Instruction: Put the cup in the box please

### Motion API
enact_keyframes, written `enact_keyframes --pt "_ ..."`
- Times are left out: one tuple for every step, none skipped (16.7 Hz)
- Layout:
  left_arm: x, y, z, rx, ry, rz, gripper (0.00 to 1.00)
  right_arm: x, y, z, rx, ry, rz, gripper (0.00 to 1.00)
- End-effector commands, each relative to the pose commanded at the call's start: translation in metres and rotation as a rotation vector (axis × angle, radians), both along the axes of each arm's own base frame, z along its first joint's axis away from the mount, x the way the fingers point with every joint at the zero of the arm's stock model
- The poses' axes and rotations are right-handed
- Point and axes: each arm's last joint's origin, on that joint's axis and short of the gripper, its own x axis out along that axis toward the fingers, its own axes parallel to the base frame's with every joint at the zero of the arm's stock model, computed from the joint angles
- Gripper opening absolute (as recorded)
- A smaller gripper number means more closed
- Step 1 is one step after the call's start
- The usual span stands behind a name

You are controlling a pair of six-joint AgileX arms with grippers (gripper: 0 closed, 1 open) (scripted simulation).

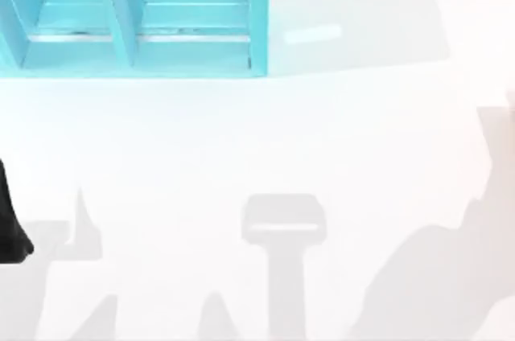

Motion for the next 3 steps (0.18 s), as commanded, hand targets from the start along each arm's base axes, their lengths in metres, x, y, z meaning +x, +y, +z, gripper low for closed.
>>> enact_keyframes --pt "0.0000 0.0000 0.0000 0.000 0.000 0.000 1.00 0.0000 0.0000 0.0000 0.000 0.000 0.000 1.00" --pt "0.0000 0.0000 0.0000 0.000 0.000 0.000 1.00 0.0000 0.0000 0.0000 0.000 0.000 0.000 1.00" --pt "0.0000 0.0000 0.0000 0.000 0.000 0.000 1.00 0.0000 0.0000 0.0000 0.000 0.000 0.000 1.00"
